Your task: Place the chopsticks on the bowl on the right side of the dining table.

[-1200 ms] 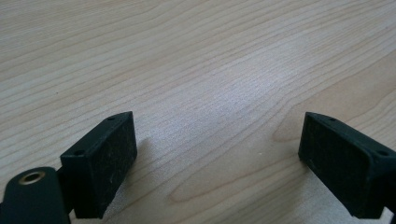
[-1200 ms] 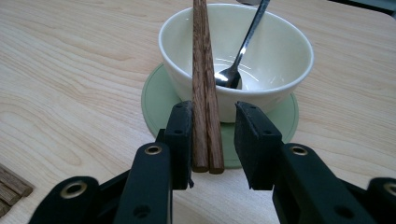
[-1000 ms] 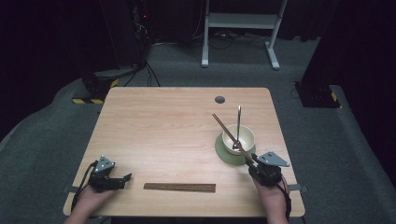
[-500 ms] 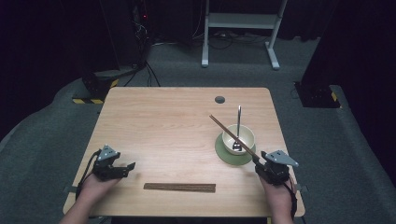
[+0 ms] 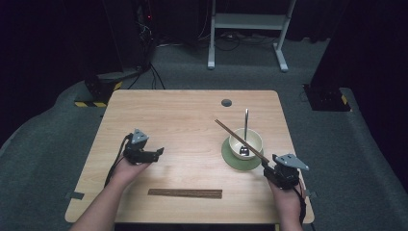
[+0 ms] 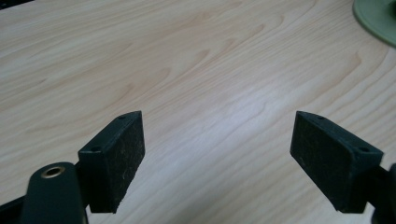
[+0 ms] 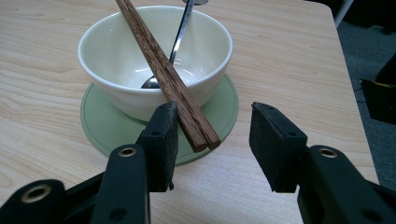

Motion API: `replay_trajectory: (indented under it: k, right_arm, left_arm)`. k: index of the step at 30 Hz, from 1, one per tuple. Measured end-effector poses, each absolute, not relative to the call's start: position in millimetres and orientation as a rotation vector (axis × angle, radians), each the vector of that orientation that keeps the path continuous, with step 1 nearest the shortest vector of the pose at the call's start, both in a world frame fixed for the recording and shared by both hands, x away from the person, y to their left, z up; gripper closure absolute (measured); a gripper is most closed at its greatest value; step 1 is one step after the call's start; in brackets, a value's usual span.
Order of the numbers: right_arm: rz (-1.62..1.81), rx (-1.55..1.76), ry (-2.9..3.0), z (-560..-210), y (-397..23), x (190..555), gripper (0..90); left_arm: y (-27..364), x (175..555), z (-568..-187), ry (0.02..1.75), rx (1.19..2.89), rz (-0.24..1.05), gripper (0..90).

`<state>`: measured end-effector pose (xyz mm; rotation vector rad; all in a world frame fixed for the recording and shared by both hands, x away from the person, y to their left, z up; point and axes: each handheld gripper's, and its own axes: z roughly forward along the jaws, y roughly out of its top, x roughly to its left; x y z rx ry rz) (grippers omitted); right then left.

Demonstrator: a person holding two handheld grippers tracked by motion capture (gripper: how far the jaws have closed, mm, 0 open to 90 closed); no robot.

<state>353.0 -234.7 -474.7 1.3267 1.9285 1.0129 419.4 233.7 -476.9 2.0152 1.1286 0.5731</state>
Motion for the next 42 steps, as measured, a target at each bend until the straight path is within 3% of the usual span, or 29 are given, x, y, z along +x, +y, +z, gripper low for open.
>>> replay_trajectory:
  k: [18, 42]
  right_arm:
    - [1.004, 1.308, 1.961, -469.8, -242.3, 364.2, 52.7]
    - [0.953, 1.380, 1.906, -472.5, -254.0, 394.7, 49.6]
  left_arm:
    - [119.9, 460.9, -481.4, 1.003, 2.010, 0.494, 21.5]
    - [74.0, 491.3, -474.2, 0.964, 1.952, 0.468, 24.7]
